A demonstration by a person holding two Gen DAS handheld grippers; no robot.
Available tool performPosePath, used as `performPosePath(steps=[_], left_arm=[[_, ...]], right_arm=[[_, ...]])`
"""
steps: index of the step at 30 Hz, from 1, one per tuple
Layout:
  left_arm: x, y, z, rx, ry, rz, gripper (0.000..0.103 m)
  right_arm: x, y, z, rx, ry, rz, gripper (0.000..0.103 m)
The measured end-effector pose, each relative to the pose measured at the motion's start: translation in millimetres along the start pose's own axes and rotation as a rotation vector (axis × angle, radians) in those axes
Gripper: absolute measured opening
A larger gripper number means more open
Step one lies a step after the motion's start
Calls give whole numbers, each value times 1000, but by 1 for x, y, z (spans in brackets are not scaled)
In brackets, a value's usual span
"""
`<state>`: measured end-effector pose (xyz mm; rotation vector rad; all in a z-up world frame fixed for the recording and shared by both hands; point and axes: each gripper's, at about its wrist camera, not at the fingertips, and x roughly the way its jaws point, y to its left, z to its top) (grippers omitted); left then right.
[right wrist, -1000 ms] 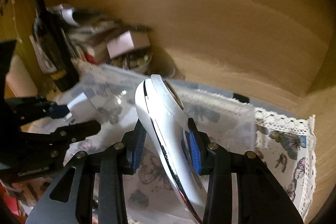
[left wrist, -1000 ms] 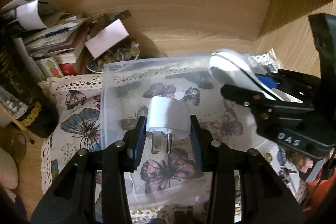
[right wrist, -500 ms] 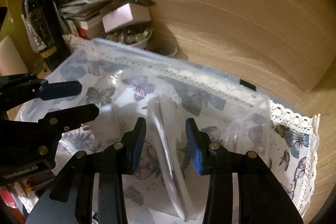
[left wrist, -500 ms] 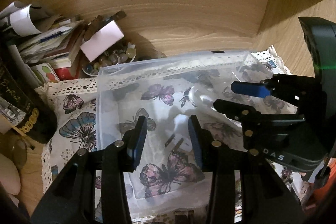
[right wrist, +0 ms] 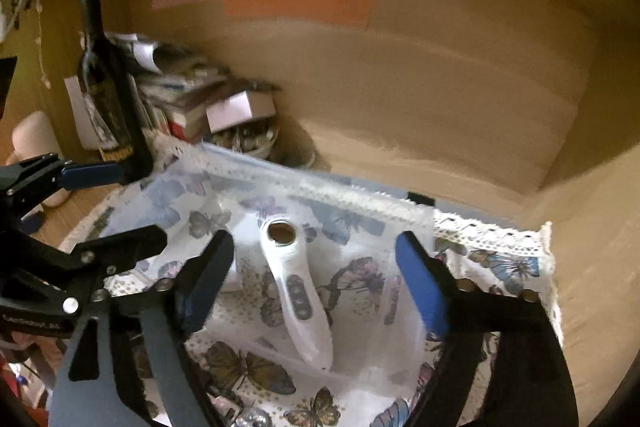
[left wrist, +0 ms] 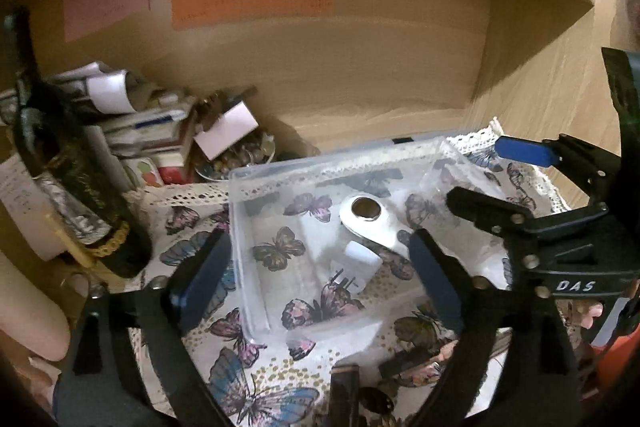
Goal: Organize rigid objects
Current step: 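Carry both items into the clear plastic box and open both tools, then grasp the black-and-gold lighter with the left tool while the right tool grasps the silver rod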
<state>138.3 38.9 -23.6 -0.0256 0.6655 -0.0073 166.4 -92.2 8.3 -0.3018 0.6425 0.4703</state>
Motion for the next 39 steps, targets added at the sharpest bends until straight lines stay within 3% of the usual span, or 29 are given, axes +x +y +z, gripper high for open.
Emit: performPosePath(steps=[7,13,23,28,34,36,39], left_arm=[[-28,2,-13,-8,-26,2,100],[-31,5,-39,4,20,30,101],[-15,15,-84,-30,121,21,101],[-7,13,-95,-37,158,-3,87],[9,9,-102,-37,218,-47,76],[16,9,-104,-39,245,-63,63],[25,10,-108,-48,284,-86,52]], right_arm=[[-36,5,-11,21,-60,-12,96],[-53,10,-33,10,-52,-18,97],[-40,19,-87,29,71,16,97],[-28,27,-109,23,150,35,95],[-15,24,-125,21,227,60,73],[-13,22,-129,31,244,74,63],[-11,19,-135,43,255,69,47]])
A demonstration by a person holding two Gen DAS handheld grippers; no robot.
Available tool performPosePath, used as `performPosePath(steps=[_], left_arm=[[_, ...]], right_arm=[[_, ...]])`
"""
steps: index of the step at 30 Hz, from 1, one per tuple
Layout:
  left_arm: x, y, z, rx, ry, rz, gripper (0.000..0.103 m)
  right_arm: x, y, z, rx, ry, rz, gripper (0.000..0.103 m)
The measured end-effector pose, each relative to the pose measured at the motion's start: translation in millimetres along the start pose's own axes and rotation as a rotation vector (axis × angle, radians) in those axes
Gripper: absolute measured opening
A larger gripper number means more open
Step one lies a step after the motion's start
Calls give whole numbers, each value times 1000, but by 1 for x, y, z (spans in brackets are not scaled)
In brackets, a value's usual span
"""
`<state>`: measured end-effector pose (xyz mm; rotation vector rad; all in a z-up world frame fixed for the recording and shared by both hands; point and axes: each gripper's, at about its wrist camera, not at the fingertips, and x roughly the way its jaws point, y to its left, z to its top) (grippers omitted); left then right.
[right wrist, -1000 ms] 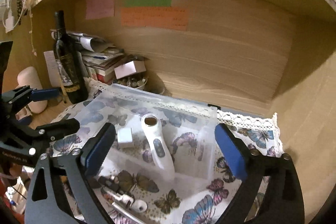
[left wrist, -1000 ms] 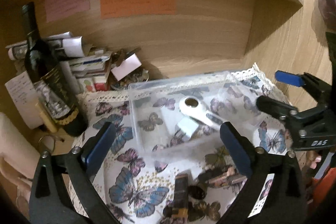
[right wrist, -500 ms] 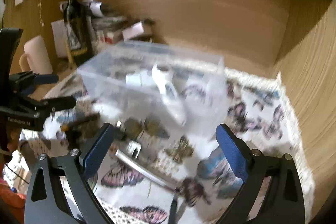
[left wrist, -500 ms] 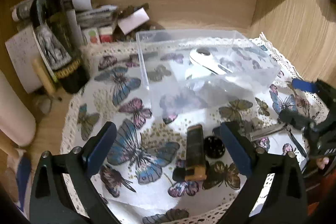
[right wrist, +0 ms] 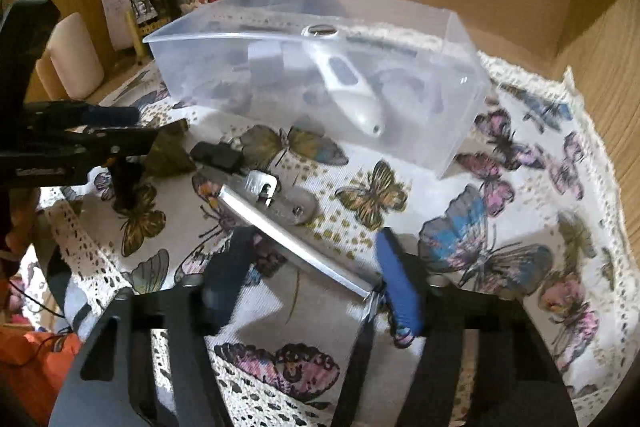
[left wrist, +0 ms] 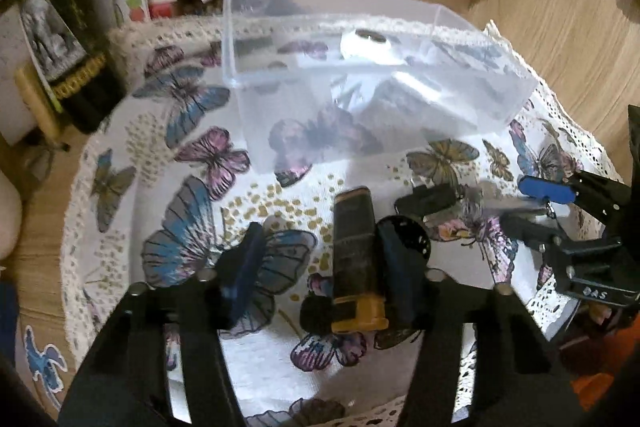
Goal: Organize rigid objects
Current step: 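Grasp the black-and-gold lighter with the left tool while the right tool grasps the silver rod, then lower the lighter and silver rod into the clear box and release both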
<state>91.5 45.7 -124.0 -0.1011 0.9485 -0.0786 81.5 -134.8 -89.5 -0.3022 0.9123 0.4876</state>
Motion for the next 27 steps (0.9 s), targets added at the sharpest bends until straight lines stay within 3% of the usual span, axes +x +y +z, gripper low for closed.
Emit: performPosePath(steps=[2,7,9,13,14,27], left_arm=[[1,-1,0,8,-6,6,51],[5,-9,0,49,-9,4,38],[6,-12,1,67,-10,-4,24],[5,-17,2,87,-28,5,17],[3,-17,2,86,-39,9,10],[-42,-14,6,83,-156,-3,10]], right_arm=[[-2,-1,-2,5,-5,-7,39],[-7,-1,-8,12,-19,-1,14],[-6,2,-9,18,-22,-7,14],[-8,6,-12,36,-35,-7,14],[-9,8,-11,41,-40,-9,14],[-44,10,3,15,-166,-28,14]])
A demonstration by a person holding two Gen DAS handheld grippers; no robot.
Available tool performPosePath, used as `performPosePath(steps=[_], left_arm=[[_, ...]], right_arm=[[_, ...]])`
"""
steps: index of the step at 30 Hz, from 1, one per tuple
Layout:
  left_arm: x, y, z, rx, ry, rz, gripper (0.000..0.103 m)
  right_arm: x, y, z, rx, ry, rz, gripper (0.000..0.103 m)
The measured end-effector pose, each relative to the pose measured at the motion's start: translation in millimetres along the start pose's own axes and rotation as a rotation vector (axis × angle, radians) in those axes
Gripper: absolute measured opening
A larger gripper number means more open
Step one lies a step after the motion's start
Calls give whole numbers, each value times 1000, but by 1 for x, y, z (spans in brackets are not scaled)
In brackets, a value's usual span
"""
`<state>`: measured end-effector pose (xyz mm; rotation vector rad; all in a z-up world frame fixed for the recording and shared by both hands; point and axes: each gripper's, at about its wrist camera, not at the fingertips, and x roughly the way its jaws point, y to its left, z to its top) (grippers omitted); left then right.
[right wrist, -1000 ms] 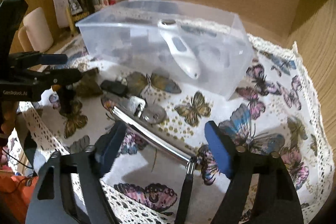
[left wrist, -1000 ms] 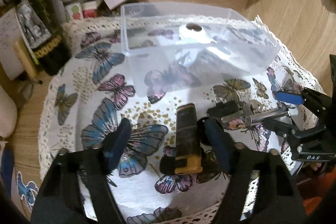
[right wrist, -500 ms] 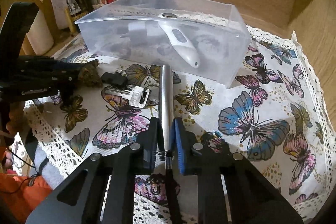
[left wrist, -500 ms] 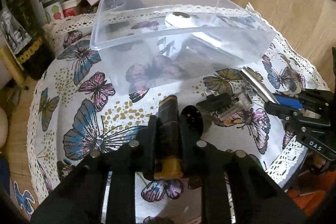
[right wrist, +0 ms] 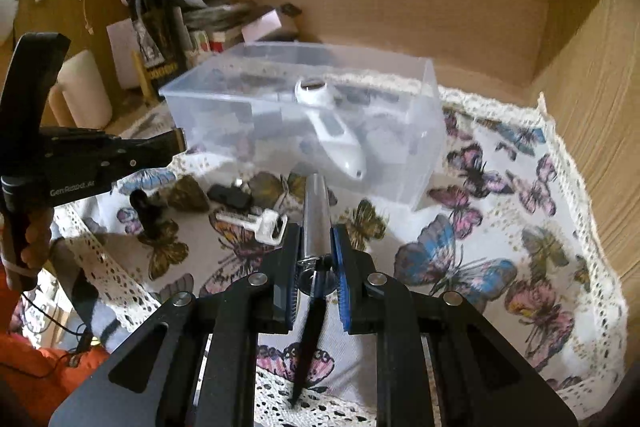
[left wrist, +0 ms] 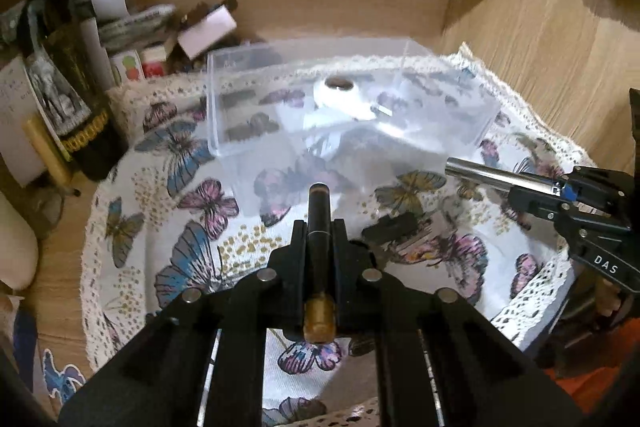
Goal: Organize rigid objects
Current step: 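Lower the lighter and silver rod into the clear box and release both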
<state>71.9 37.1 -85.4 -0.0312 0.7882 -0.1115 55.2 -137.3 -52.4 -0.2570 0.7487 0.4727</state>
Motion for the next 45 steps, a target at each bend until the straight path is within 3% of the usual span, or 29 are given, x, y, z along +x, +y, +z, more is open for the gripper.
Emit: performPosePath(steps=[12,21,32,38,45], left_arm=[[-33,-6,28,9,-136,12,10],[-31,0,51,-14,-170,20,10],[-21,8,85,-15,-205,38,10],[-2,16,98,-32,-178,34,10],[40,22,100,-39,-79,37,10]], right_arm=[[-31,-5,23,-36,-123,-28,14],[-41,-17,56,-58,-222,-74,14],[-21,-27,104,-60,-288,-51,14],[7,-31,120,-55,-255,-38,14],[55,-38,121,-19,-117,-32,14]])
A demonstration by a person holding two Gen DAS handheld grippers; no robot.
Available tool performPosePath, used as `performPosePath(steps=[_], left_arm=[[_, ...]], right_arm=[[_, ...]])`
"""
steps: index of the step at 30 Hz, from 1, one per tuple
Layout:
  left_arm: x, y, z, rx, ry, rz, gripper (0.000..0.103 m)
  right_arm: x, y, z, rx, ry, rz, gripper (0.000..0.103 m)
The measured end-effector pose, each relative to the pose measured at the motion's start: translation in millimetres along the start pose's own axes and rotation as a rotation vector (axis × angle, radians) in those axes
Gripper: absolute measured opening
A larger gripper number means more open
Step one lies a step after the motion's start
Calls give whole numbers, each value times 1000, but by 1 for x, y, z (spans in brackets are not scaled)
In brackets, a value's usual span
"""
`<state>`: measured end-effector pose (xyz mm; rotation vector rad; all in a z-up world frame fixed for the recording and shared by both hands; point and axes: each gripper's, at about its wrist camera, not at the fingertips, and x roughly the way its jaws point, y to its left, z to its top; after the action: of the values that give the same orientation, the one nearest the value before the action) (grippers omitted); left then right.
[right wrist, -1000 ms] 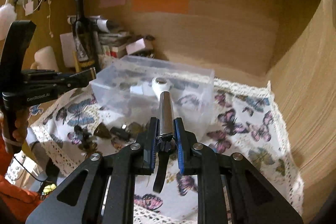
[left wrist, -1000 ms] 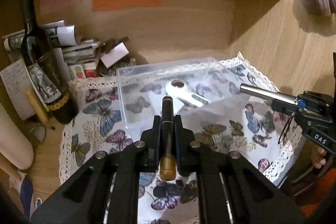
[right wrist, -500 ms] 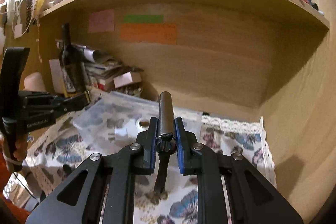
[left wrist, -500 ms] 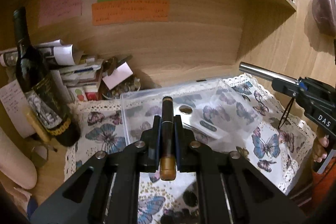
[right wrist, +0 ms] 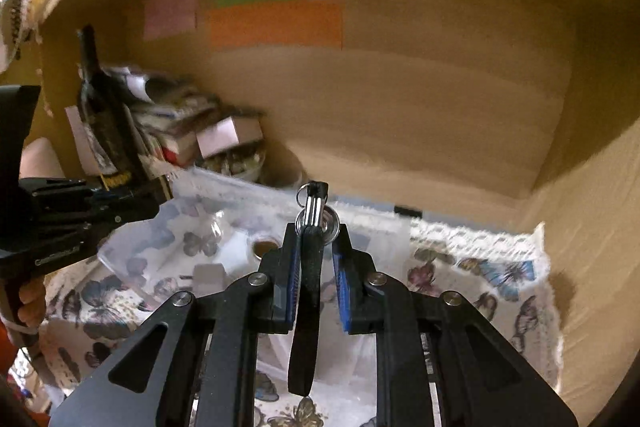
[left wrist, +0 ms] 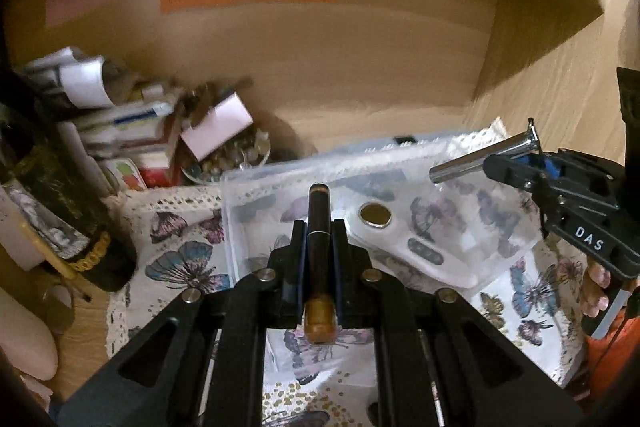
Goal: Organize rigid objects
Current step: 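Lower the lighter and silver rod into the clear box and release both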
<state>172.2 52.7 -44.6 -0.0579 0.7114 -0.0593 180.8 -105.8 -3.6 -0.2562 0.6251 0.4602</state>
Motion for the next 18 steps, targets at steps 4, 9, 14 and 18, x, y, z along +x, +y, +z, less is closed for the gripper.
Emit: performPosePath(steps=[4,9,14,18], left_arm=[[19,2,-4,-5,50,-5,10],[34,-2,-7,2,90,-16,10],[39,-6,-5,13,103,-20,10],[34,-5,-3,12,97,-16,10]], right_arm=[[22,-5,-10,10,69,0,14],[36,-12,-17,25,122,-6,14],[42,-11,-21,23,171,-15,14],[41,-9,-21,14,177,-11,15]])
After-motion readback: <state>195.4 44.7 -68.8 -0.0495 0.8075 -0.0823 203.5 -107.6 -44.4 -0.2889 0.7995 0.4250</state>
